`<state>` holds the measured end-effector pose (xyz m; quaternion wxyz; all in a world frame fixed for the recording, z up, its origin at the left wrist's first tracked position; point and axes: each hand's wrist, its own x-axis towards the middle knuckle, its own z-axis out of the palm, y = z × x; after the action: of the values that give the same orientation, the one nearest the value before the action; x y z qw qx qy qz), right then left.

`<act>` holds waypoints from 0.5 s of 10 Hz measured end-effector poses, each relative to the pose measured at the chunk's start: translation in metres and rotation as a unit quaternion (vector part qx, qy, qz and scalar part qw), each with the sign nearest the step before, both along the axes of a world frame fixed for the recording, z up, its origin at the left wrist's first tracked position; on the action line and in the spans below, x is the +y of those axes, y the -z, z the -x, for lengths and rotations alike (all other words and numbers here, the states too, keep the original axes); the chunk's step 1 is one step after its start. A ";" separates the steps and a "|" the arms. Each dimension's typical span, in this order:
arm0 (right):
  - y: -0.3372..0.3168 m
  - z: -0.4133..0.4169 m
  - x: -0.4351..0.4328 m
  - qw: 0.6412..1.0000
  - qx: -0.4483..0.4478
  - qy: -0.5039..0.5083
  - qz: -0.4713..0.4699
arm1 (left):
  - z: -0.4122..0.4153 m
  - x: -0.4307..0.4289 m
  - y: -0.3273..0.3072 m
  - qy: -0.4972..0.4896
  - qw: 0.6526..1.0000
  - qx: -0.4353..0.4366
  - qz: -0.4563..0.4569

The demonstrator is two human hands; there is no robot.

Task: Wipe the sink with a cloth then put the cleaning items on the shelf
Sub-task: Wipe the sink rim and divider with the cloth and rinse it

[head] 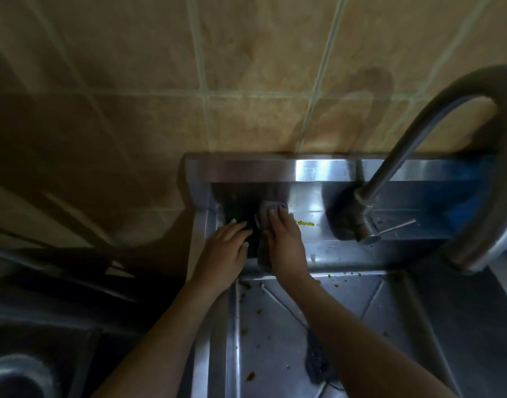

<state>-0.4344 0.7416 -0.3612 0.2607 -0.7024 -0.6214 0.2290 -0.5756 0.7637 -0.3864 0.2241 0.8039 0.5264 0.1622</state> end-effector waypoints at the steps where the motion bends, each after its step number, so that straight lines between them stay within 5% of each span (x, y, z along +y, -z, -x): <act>1: 0.018 -0.002 0.007 0.993 -0.117 -0.011 -0.004 | -0.001 -0.001 0.002 -0.012 1.000 0.016 -0.012; 5: 0.026 -0.003 0.009 0.970 -0.241 -0.034 0.025 | -0.001 0.001 0.000 -0.020 0.999 0.015 -0.036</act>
<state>-0.4316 0.7507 -0.3873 0.0777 -0.7219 -0.6833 0.0767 -0.5745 0.7651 -0.3862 0.1839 0.8032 0.5393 0.1737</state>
